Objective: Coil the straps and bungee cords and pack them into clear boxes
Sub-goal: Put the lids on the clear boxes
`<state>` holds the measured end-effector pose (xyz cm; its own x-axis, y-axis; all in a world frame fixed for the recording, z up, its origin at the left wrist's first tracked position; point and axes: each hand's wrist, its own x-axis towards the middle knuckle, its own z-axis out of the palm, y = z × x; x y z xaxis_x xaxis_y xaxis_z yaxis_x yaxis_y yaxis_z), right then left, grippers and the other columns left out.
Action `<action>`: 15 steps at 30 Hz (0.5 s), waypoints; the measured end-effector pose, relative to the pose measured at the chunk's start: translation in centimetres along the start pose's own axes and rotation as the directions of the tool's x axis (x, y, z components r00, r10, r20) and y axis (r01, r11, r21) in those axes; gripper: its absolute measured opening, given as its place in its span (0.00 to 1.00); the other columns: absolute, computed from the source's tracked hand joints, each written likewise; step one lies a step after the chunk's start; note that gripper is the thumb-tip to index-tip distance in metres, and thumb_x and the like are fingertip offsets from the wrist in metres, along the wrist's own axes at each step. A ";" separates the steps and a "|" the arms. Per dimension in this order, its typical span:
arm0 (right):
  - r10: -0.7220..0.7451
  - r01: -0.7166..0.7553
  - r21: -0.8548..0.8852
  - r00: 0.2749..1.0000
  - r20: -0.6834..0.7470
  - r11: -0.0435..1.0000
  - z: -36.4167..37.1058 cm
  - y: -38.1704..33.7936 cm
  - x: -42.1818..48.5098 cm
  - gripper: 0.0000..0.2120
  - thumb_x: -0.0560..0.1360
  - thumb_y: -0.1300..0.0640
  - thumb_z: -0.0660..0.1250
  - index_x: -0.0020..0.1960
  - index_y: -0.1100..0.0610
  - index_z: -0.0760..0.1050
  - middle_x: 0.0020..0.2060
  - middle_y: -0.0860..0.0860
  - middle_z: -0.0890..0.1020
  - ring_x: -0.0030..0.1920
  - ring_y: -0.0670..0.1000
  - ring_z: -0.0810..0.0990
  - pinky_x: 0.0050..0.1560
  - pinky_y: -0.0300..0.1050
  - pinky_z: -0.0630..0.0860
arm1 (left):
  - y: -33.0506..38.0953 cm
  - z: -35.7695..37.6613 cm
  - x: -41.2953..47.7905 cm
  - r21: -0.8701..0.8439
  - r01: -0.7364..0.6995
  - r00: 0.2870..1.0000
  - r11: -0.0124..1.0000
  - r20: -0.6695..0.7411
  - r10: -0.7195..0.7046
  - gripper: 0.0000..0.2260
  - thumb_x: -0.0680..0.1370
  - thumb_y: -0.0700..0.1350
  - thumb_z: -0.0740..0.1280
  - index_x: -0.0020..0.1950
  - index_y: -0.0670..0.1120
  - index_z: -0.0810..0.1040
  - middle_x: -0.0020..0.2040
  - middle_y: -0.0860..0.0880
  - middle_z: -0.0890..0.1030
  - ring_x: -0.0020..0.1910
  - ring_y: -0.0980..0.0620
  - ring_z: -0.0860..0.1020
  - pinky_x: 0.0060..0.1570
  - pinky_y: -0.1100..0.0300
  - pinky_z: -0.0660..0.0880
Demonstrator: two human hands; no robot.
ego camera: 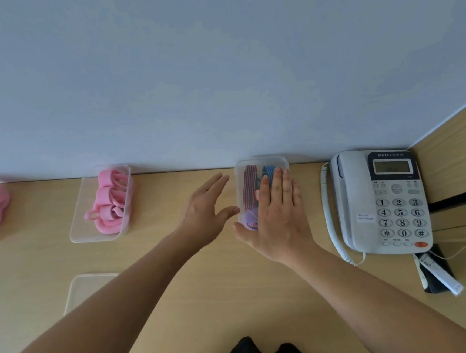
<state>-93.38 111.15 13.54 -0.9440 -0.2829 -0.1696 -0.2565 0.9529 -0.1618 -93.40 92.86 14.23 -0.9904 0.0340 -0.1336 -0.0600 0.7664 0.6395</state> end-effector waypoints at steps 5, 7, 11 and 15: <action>0.016 -0.014 -0.062 1.000 0.021 0.998 0.0 0.0 0.7 0.55 0.70 0.22 0.39 0.80 0.64 0.39 0.78 0.66 0.40 0.79 0.63 0.35 0.78 0.61 0.41 | -3.3 -2.4 -2.9 0.023 -0.009 0.989 1.000 -0.147 0.012 0.24 0.76 0.45 0.77 0.70 0.42 0.78 0.70 0.42 0.78 0.67 0.40 0.77 0.63 0.42 0.77; 0.035 -0.031 -0.113 0.999 0.037 0.993 -0.4 -0.3 0.9 0.55 0.70 0.22 0.41 0.80 0.63 0.39 0.79 0.65 0.40 0.79 0.63 0.35 0.78 0.61 0.39 | -4.8 -3.9 -4.2 0.038 -0.050 0.970 0.998 -0.235 0.058 0.20 0.75 0.44 0.77 0.65 0.41 0.81 0.64 0.42 0.81 0.60 0.39 0.81 0.57 0.43 0.80; 0.148 -0.152 -0.099 0.988 -0.052 0.983 -1.0 -3.0 0.0 0.48 0.75 0.29 0.54 0.81 0.62 0.48 0.79 0.65 0.47 0.79 0.64 0.39 0.78 0.61 0.39 | -7.7 -7.3 -6.7 0.023 -0.084 0.929 0.996 -0.361 0.087 0.14 0.76 0.43 0.77 0.61 0.43 0.84 0.58 0.46 0.84 0.54 0.43 0.82 0.53 0.49 0.81; 0.176 -0.141 0.141 0.942 -0.286 0.980 1.1 -12.8 -3.5 0.32 0.77 0.41 0.57 0.72 0.62 0.70 0.73 0.67 0.66 0.75 0.68 0.60 0.76 0.63 0.58 | -13.3 -10.8 -10.3 -0.033 -0.070 0.908 0.997 -0.415 0.050 0.12 0.76 0.43 0.73 0.59 0.43 0.85 0.57 0.46 0.85 0.53 0.43 0.82 0.52 0.47 0.81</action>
<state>-86.52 99.83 15.18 -0.9937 -0.0670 0.0897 -0.0891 0.9584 -0.2713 -83.71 75.35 15.29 -0.9542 -0.1969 0.2253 0.0058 0.7407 0.6718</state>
